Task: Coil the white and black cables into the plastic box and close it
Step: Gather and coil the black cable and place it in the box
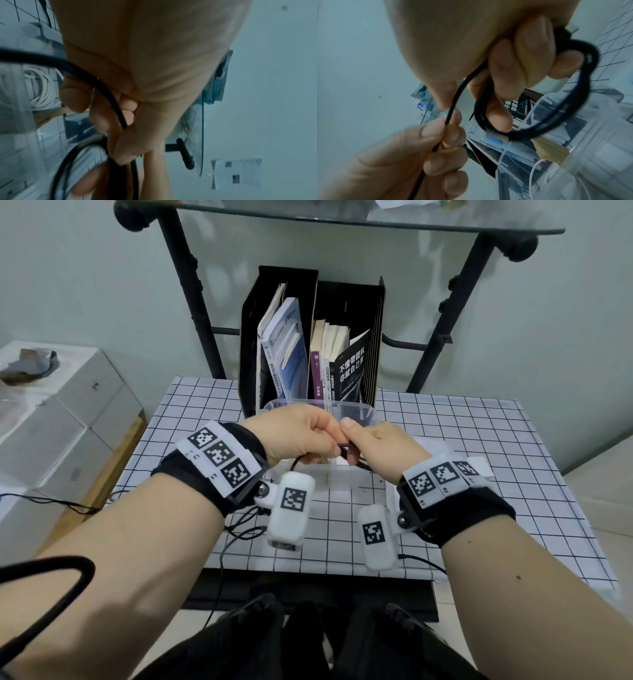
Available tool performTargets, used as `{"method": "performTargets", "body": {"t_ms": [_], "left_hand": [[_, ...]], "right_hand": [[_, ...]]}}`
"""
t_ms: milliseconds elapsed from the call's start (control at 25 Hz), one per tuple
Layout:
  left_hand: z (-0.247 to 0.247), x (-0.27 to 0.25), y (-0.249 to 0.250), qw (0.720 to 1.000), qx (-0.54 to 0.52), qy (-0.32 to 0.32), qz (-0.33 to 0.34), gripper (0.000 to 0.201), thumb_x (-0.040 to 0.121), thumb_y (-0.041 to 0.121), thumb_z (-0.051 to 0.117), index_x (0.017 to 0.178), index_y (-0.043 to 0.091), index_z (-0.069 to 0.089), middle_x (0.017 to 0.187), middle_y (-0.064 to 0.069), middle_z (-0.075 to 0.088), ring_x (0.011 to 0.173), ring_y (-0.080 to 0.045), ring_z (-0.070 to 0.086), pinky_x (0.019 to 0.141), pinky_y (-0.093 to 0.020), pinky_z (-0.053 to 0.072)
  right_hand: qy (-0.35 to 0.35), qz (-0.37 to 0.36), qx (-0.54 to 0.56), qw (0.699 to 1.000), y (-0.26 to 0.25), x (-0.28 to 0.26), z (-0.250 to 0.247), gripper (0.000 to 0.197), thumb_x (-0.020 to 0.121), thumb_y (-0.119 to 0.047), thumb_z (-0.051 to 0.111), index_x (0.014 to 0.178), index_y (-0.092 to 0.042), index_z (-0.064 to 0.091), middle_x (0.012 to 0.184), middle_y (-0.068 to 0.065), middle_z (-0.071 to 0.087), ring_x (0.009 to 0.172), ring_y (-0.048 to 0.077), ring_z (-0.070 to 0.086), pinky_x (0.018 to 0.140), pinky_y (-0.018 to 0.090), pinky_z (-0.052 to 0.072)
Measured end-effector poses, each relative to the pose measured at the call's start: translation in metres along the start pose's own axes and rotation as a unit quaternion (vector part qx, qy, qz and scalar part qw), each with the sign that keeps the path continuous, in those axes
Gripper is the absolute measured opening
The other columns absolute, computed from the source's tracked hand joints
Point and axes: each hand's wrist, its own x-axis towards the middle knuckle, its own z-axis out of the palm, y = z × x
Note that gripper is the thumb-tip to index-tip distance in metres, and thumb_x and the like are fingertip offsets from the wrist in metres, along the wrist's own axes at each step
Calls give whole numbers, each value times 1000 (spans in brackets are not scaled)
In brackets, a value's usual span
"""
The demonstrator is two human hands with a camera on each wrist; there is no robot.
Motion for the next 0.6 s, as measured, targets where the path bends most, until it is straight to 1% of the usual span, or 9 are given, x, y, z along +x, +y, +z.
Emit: {"method": "performTargets", "body": {"t_ms": [40, 80, 160, 240, 320, 360, 440, 520, 600], "left_hand": [[-5, 0, -2, 1000, -3, 15, 6, 16, 82, -5, 63, 84, 10, 65, 58, 8, 62, 52, -8, 47, 51, -19, 41], [-9, 0, -5, 999, -7, 34, 11, 14, 82, -2, 65, 86, 11, 66, 59, 7, 61, 54, -9, 47, 51, -20, 40], [-15, 0, -14, 997, -25, 73, 21, 9, 82, 6, 68, 88, 13, 69, 61, 6, 61, 55, -11, 44, 52, -22, 39], [-15, 2, -22, 991, -75, 105, 30, 8, 87, 13, 64, 88, 17, 72, 61, 9, 59, 51, -11, 39, 51, -24, 35], [-9, 4, -27, 982, -143, 122, 37, 16, 92, 17, 57, 87, 18, 72, 63, 9, 59, 45, -9, 34, 48, -23, 30], [-6, 4, -29, 977, -168, 123, 38, 19, 94, 18, 54, 86, 16, 70, 62, 8, 58, 42, -8, 33, 45, -22, 28], [-1, 2, -32, 974, -191, 115, 39, 20, 96, 20, 50, 84, 12, 64, 57, 5, 54, 36, -6, 31, 42, -20, 27], [0, -2, -35, 973, -198, 107, 46, 22, 96, 22, 49, 81, 13, 61, 51, 5, 45, 35, -5, 29, 43, -20, 26], [-2, -4, -38, 971, -207, 108, 51, 25, 97, 25, 47, 83, 12, 63, 50, 5, 42, 37, -6, 31, 45, -21, 29]], "right_hand": [[-16, 8, 26, 1000, 2, -2, 0, 60, 94, -58, 37, 60, -16, 61, 42, -9, 45, 47, 10, 46, 56, 25, 41], [-39, 9, 68, 997, 5, -3, 0, 59, 92, -60, 41, 59, -15, 60, 38, -9, 38, 39, 10, 40, 48, 23, 39], [-82, 5, 210, 974, 11, -2, 5, 49, 94, -48, 49, 59, -13, 55, 40, -3, 30, 33, 11, 28, 40, 21, 30], [-100, 22, 377, 921, 14, -1, 6, 44, 98, -35, 48, 60, -14, 48, 40, -3, 24, 32, 10, 17, 40, 20, 14], [-106, 36, 494, 862, 14, 0, 6, 44, 99, -37, 43, 60, -17, 43, 40, -5, 21, 33, 9, 13, 49, 30, 4], [-114, 34, 541, 833, 13, 0, 5, 44, 99, -39, 41, 61, -18, 42, 40, -5, 21, 32, 9, 13, 52, 33, 3], [-124, 29, 622, 773, 12, 2, 1, 44, 98, -43, 37, 61, -19, 40, 38, -7, 22, 30, 8, 17, 52, 32, 6], [-121, 22, 677, 726, 11, 4, -4, 44, 95, -45, 38, 59, -20, 41, 36, -8, 24, 27, 7, 21, 46, 27, 10], [-103, 20, 718, 688, 10, 6, -7, 45, 92, -47, 40, 56, -21, 43, 35, -9, 25, 26, 7, 24, 38, 21, 18]]}}
